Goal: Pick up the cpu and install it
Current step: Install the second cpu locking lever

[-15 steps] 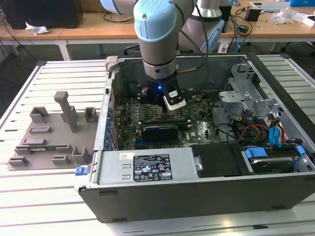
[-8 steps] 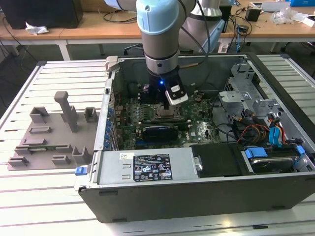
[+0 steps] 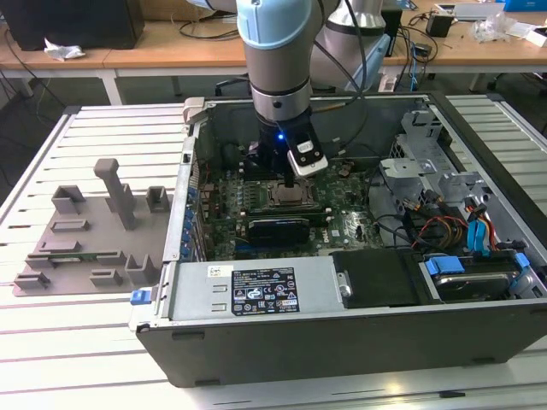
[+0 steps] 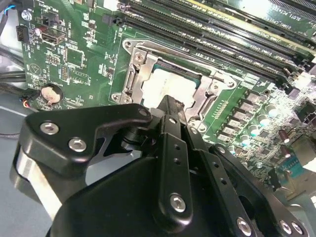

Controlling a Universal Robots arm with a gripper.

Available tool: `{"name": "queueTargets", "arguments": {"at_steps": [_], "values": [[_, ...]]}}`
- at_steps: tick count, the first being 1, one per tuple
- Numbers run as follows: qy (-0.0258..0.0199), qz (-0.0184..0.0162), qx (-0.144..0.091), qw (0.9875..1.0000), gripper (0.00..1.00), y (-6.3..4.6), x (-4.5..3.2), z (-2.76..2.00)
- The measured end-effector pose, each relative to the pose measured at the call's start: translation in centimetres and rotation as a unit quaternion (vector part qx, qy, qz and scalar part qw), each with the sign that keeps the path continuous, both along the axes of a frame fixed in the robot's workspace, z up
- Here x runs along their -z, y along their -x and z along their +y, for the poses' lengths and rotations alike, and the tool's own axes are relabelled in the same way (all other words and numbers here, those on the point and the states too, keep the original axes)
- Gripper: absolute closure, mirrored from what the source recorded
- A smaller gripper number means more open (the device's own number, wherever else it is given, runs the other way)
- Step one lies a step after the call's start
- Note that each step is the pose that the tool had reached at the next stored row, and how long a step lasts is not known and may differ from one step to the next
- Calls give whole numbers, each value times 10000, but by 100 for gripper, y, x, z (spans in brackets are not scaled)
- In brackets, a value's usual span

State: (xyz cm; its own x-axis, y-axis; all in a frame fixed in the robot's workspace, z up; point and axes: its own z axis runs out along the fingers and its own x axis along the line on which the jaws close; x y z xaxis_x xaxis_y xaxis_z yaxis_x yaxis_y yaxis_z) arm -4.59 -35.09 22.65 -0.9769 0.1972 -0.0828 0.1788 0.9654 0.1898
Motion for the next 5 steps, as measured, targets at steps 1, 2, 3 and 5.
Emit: {"name": "queueTargets", "arguments": {"at_steps": [1,2,3,5], "values": [[0,0,0,10000,89,0,0,0],[0,0,0,10000,89,0,0,0],[0,0,0,10000,89,0,0,0],[0,0,0,10000,89,0,0,1]]}}
